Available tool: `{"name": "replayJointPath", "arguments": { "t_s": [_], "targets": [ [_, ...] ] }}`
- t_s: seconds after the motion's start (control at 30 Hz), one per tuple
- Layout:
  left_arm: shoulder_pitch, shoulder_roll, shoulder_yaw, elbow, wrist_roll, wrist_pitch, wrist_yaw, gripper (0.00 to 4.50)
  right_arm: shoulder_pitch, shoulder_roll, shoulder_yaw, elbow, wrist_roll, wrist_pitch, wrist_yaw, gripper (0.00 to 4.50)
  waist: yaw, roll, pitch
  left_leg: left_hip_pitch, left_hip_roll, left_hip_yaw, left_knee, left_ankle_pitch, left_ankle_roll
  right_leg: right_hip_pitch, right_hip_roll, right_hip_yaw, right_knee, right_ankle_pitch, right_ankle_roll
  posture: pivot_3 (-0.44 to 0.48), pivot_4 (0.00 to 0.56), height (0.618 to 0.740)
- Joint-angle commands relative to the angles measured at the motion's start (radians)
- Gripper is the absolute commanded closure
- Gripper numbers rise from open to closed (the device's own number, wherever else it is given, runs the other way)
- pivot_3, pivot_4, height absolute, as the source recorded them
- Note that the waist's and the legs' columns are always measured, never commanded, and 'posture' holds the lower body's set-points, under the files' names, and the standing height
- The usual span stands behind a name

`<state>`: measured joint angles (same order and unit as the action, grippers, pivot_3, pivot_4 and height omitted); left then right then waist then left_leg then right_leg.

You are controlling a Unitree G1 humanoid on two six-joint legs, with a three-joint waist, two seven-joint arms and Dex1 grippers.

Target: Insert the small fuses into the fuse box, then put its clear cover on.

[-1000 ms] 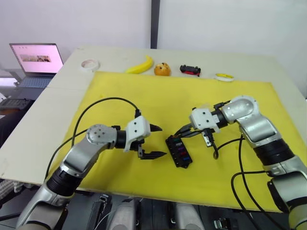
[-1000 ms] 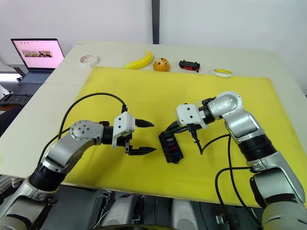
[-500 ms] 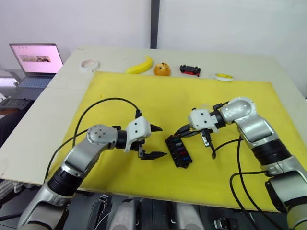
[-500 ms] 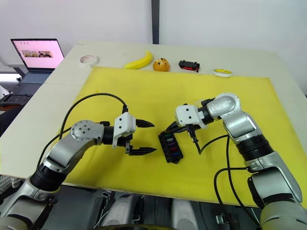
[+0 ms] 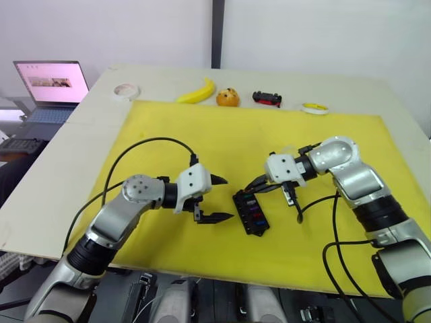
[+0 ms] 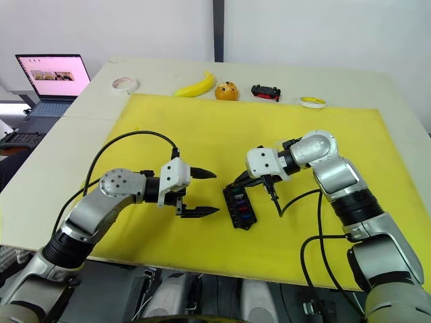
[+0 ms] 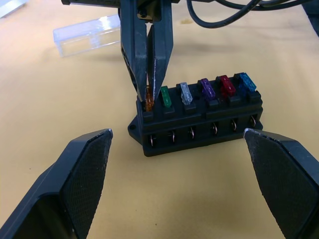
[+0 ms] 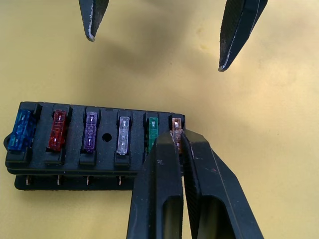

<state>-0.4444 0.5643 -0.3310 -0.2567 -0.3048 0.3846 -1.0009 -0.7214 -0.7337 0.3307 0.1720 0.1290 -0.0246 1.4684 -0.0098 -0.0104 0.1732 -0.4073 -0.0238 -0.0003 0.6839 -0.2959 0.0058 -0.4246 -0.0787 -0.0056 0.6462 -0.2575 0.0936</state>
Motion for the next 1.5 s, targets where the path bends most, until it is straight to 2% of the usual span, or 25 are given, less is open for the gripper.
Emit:
{"name": "replayJointPath", "arguments": {
  "t_s": [0.03, 0.5, 0.9, 1.5],
  "targets": [
    [-0.007, -0.002, 0.026, -0.016, 0.001, -0.018, -0.004, 0.07, -0.010, -0.003, -0.016, -0.008, -0.002, 0.008, 0.009, 4.50, 0.000, 0.000, 0.000, 0.000, 0.000, 0.000, 0.000, 0.000, 0.000, 0.000, 0.000, 0.000, 0.000, 0.000, 0.000, 0.000, 0.150, 0.740],
    [-0.022, -0.009, 0.026, -0.011, -0.001, -0.014, -0.006, 0.07, -0.003, -0.019, -0.037, -0.051, 0.019, 0.046, 0.006, 4.50, 0.000, 0.000, 0.000, 0.000, 0.000, 0.000, 0.000, 0.000, 0.000, 0.000, 0.000, 0.000, 0.000, 0.000, 0.000, 0.000, 0.150, 0.740],
    [-0.025, -0.011, 0.028, -0.001, 0.000, -0.015, -0.009, 0.07, -0.013, -0.050, -0.098, -0.146, 0.090, 0.155, 0.022, 4.50, 0.000, 0.000, 0.000, 0.000, 0.000, 0.000, 0.000, 0.000, 0.000, 0.000, 0.000, 0.000, 0.000, 0.000, 0.000, 0.000, 0.150, 0.740],
    [-0.025, -0.008, 0.030, -0.010, -0.002, -0.011, -0.014, 0.07, 0.012, -0.012, -0.069, -0.086, 0.029, 0.104, -0.016, 4.50, 0.000, 0.000, 0.000, 0.000, 0.000, 0.000, 0.000, 0.000, 0.000, 0.000, 0.000, 0.000, 0.001, 0.000, 0.000, 0.000, 0.150, 0.740]
  ]
}}
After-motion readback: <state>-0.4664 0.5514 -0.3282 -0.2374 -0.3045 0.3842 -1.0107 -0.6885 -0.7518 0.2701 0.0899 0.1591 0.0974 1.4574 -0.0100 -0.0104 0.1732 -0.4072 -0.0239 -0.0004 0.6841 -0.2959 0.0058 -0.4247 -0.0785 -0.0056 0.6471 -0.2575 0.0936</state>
